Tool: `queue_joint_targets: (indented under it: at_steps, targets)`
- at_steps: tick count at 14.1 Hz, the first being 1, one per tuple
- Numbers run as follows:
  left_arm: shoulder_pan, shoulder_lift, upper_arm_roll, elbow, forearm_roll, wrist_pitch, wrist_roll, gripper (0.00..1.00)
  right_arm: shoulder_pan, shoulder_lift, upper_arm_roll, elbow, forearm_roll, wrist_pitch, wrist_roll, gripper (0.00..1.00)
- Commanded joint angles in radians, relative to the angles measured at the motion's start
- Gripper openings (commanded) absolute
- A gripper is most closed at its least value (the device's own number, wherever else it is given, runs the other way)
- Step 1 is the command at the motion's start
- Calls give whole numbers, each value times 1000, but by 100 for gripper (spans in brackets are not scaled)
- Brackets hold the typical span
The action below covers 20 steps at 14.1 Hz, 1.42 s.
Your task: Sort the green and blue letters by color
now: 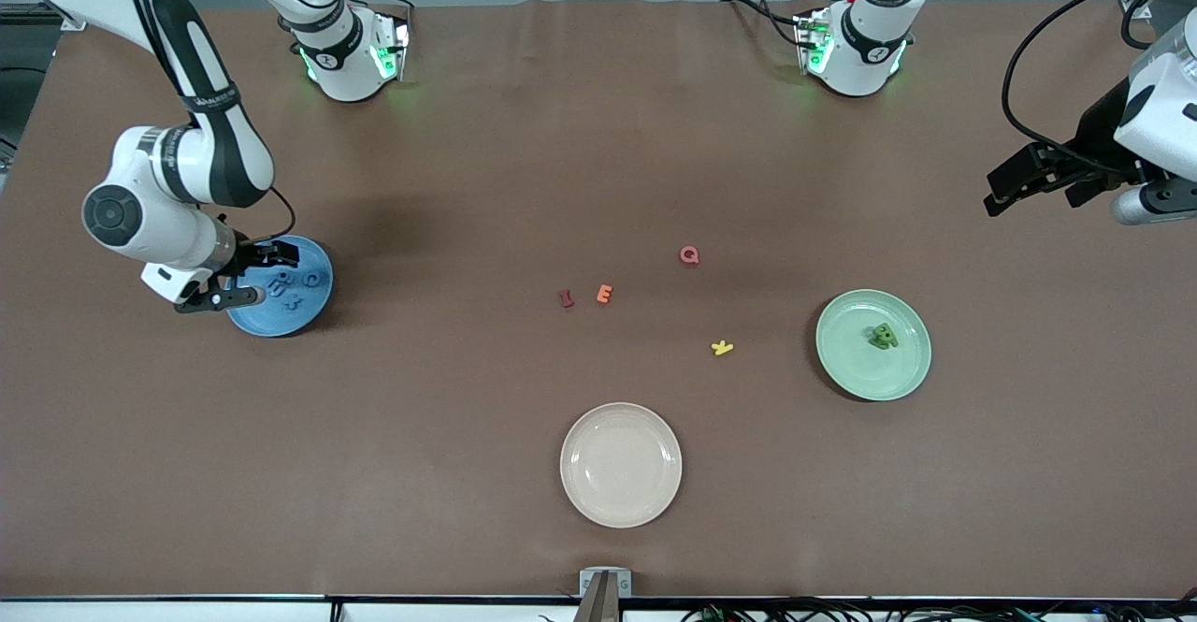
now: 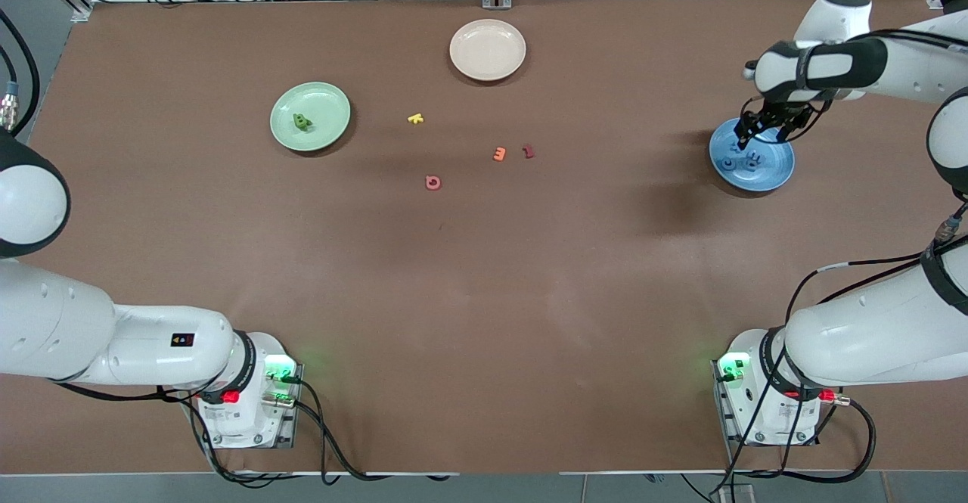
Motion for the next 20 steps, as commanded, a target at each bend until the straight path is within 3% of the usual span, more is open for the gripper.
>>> queue_joint_targets:
  at_steps: [1, 7, 12, 20]
  targets:
    - [5, 0, -3, 16, -12, -19, 22, 100, -22, -26, 16, 211, -8, -245, 7, 100]
    - [10, -13, -27, 13, -15, -42, 27, 100, -19, -24, 16, 578, -17, -631, 140, 100]
    - [16, -23, -21, 16, -15, -57, 30, 100, -17, 26, 19, 770, -14, -710, 154, 100]
    - [15, -16, -24, 19, -7, -57, 29, 100, -22, 25, 20, 769, 18, -778, 160, 100]
